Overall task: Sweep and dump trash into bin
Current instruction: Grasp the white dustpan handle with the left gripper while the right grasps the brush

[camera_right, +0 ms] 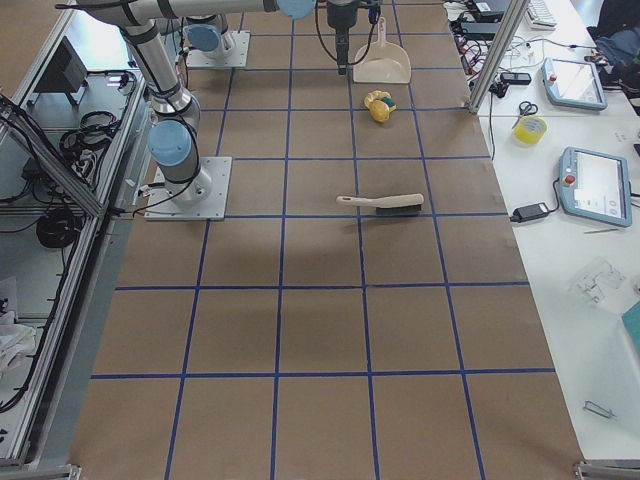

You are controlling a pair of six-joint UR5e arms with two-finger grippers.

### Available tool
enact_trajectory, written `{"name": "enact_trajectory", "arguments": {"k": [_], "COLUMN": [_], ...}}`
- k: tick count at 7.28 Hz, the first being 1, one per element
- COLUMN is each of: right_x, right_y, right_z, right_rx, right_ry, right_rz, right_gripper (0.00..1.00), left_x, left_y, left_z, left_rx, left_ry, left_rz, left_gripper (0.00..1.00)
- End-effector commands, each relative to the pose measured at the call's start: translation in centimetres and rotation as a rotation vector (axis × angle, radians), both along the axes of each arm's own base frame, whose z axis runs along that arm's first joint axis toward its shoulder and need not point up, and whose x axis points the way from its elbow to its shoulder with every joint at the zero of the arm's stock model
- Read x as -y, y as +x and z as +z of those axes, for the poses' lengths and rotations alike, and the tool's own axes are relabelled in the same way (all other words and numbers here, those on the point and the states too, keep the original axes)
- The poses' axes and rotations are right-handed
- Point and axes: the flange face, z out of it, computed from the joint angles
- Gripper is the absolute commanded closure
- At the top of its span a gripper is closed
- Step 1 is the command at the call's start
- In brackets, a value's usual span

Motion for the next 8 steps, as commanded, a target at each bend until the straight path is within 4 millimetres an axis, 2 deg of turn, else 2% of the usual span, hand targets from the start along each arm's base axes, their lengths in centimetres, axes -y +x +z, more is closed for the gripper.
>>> {"name": "enact_trajectory", "arguments": {"k": [1, 2, 3, 4, 5, 6, 7, 8], "right_x": [-0.8, -0.1, 1.6, 3.2, 4.6, 5.9, 7.6, 8.8], "right_y": [-0.4, -0.8, -3.0, -5.9, -9.3, -13.3, -17.1, -20.9], "right_z": [-2.3, -3.5, -6.9, -9.4, -12.5, -15.4, -17.8, -19.9], "right_rx": [-0.019, -0.022, -0.055, -0.052, -0.048, -0.04, -0.048, -0.064], "right_ry": [0.136, 0.159, 0.225, 0.215, 0.206, 0.193, 0.174, 0.179], "right_rz": [0.0, 0.061, 0.071, 0.121, 0.19, 0.228, 0.285, 0.291], "right_gripper": [0.0, 0.0, 0.01, 0.01, 0.0, 0.0, 0.0, 0.0], "left_x": [2.5, 3.8, 5.0, 7.4, 9.2, 10.1, 11.2, 12.7], "left_y": [5.1, 6.1, 6.5, 7.0, 7.4, 7.7, 8.7, 9.3], "left_z": [-3.1, -4.8, -7.3, -9.8, -11.9, -14.1, -16.5, -17.7], "left_rx": [-0.009, -0.019, -0.023, -0.002, -0.004, -0.022, 0.03, 0.103], "left_ry": [0.036, 0.019, 0.013, -0.048, -0.061, -0.04, 0.012, -0.013], "left_rz": [-0.162, -0.453, -0.604, -0.795, -0.985, -1.078, -1.259, -1.43], "left_gripper": [0.0, 0.0, 0.0, 0.0, 0.0, 0.0, 0.0, 0.0]}}
